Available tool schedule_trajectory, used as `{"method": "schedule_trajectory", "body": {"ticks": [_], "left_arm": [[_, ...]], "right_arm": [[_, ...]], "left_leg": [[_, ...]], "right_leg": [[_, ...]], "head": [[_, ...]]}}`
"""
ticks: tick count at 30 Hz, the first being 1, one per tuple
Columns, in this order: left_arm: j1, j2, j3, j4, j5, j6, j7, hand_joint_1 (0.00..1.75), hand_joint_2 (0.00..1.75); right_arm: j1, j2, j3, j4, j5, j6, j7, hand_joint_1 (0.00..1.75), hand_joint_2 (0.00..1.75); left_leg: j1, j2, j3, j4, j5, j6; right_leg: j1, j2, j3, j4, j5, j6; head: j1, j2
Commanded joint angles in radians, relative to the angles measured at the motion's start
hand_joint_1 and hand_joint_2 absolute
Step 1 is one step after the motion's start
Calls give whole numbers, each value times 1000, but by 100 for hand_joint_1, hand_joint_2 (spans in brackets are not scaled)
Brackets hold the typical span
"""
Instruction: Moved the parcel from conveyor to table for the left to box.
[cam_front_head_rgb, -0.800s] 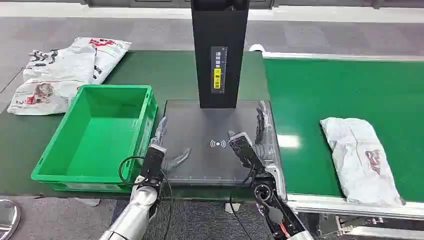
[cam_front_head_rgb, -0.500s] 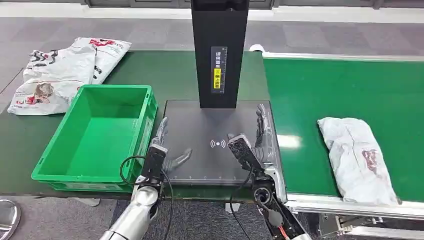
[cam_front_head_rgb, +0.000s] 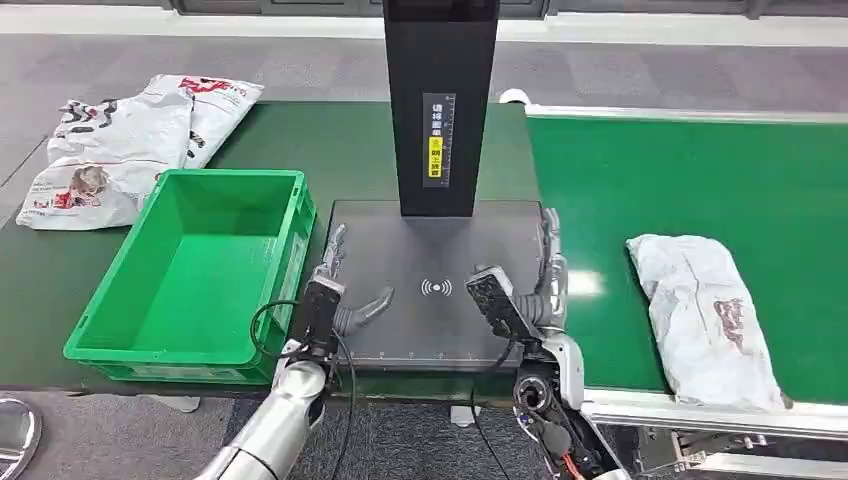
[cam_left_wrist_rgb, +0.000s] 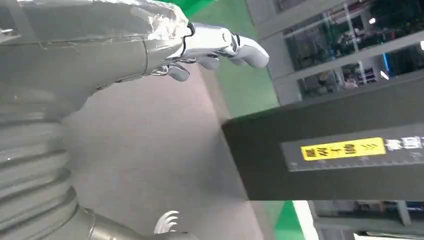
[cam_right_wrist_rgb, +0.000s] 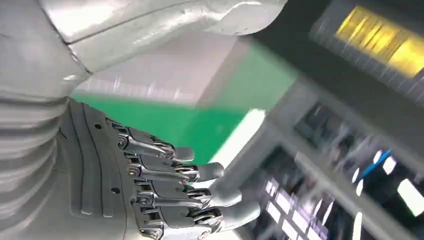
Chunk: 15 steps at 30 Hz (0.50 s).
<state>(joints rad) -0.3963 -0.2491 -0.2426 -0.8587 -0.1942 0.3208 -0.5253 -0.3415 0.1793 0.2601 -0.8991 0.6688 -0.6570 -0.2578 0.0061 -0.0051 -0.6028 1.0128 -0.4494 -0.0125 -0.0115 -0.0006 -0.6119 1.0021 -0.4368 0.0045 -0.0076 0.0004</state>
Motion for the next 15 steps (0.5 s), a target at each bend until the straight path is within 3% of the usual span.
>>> {"method": "schedule_trajectory", "body": {"ticks": [1,15], "left_arm": [[-106,-21,16,155,10,-8,-5,0,175],[-105,-20,16,155,10,-8,-6,0,175]], "right_arm": [[-34,-50,-113,52,50,-19,14,0,175],[-33,-48,-113,51,52,-21,14,0,175]], "left_leg": [[0,-1,3,-2,0,0],[0,1,3,-1,0,0]], "right_leg": [[0,-2,4,-2,0,0],[0,1,3,-1,0,0]], "head": [[0,0],[0,0]]}}
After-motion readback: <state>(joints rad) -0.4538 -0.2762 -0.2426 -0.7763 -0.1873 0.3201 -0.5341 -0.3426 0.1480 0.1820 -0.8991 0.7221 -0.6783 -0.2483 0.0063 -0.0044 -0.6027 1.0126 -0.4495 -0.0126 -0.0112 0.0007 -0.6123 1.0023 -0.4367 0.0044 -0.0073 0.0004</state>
